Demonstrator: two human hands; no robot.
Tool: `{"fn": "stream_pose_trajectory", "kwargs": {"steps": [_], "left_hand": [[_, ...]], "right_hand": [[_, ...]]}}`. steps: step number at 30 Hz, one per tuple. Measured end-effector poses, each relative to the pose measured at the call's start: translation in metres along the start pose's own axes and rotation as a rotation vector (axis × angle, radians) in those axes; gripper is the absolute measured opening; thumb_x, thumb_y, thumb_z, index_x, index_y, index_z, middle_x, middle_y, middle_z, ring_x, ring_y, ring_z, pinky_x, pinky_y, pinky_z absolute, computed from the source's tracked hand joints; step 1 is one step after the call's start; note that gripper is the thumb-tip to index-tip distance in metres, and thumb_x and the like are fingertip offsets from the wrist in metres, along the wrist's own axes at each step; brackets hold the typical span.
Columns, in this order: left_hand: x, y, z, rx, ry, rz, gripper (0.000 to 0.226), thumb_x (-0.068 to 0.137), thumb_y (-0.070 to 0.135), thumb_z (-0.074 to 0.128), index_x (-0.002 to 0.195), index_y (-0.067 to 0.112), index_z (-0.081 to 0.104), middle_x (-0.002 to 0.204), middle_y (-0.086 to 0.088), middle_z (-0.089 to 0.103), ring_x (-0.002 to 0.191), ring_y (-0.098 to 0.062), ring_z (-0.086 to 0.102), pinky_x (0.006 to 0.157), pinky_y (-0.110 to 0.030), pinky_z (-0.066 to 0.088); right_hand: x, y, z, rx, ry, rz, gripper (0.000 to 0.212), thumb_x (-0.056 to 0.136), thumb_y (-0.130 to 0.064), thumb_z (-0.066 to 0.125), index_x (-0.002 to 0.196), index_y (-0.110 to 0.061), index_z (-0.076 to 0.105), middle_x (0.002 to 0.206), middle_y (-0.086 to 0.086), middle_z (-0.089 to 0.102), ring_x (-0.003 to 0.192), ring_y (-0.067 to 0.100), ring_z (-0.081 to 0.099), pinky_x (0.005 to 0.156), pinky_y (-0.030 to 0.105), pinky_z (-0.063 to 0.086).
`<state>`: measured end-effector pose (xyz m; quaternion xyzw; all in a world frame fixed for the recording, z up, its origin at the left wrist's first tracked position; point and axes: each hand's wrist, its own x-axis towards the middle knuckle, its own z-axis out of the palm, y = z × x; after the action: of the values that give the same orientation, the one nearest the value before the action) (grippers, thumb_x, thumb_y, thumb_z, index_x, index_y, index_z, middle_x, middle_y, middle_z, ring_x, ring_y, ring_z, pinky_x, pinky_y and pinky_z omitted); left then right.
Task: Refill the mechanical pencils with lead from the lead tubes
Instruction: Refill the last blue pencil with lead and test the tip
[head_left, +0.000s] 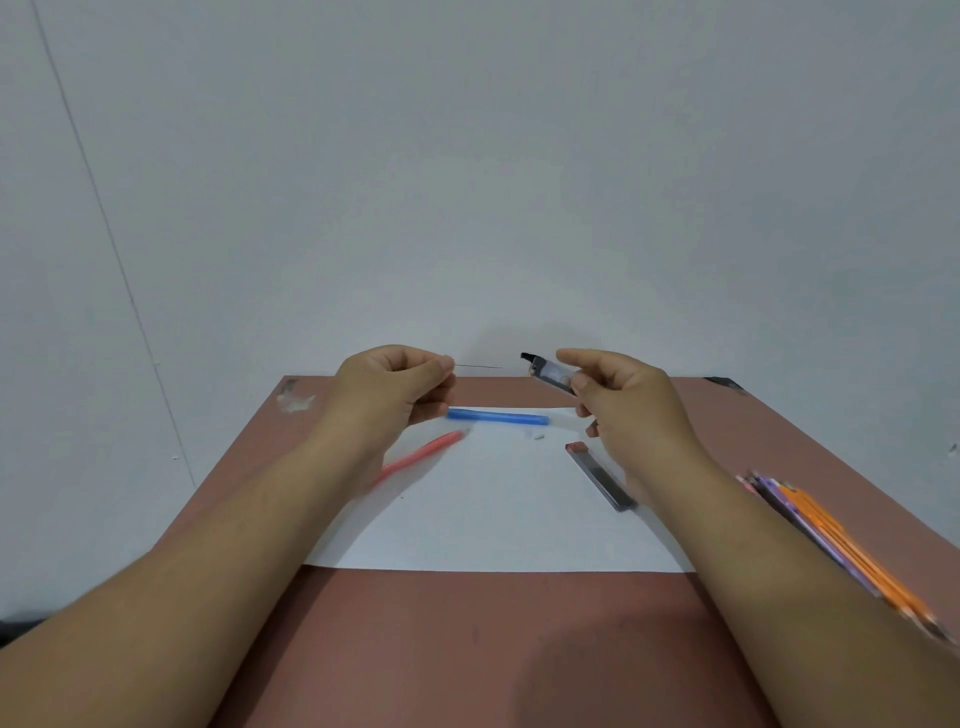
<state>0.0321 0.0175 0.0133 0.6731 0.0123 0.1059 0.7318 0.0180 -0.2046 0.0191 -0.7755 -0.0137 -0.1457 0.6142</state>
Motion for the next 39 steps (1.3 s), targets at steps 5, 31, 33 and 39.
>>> {"fn": "stream_pose_trajectory", "kwargs": {"steps": [5, 31, 33, 39], "left_hand": [[0.008, -0.001, -0.011, 0.124, 0.062, 0.013, 0.012, 0.094, 0.019, 0.071, 0.094, 0.007, 0.074, 0.086, -0.002, 0.078, 0.083, -0.017, 0.075, 0.077, -0.032, 0.062], [0.014, -0.010, -0.017, 0.174, 0.030, -0.095, 0.012, 0.095, 0.020, 0.070, 0.093, 0.009, 0.075, 0.089, -0.001, 0.079, 0.084, -0.018, 0.071, 0.088, -0.036, 0.056], [0.015, -0.010, -0.017, 0.181, 0.032, -0.096, 0.012, 0.095, 0.020, 0.070, 0.092, 0.010, 0.075, 0.089, -0.002, 0.079, 0.084, -0.018, 0.070, 0.087, -0.035, 0.056], [0.015, -0.010, -0.017, 0.191, 0.044, -0.096, 0.011, 0.094, 0.020, 0.070, 0.092, 0.010, 0.075, 0.090, -0.004, 0.079, 0.081, -0.017, 0.070, 0.083, -0.033, 0.057]], "right_hand": [[-0.002, -0.003, -0.002, 0.243, -0.096, 0.130, 0.040, 0.104, -0.005, 0.052, 0.130, -0.033, 0.066, 0.100, 0.002, 0.056, 0.072, 0.020, 0.074, 0.074, 0.038, 0.064], [-0.006, -0.010, 0.004, 0.397, -0.055, 0.004, 0.061, 0.105, 0.002, 0.044, 0.126, -0.052, 0.063, 0.064, -0.007, 0.048, 0.069, 0.017, 0.047, 0.073, 0.032, 0.050], [-0.006, -0.010, 0.004, 0.430, -0.015, -0.014, 0.062, 0.105, 0.003, 0.043, 0.126, -0.052, 0.063, 0.066, -0.008, 0.051, 0.069, 0.017, 0.049, 0.076, 0.033, 0.053], [-0.006, -0.012, 0.004, 0.534, 0.059, 0.007, 0.065, 0.103, 0.004, 0.043, 0.121, -0.055, 0.065, 0.066, -0.007, 0.053, 0.068, 0.017, 0.050, 0.073, 0.036, 0.050]]}}
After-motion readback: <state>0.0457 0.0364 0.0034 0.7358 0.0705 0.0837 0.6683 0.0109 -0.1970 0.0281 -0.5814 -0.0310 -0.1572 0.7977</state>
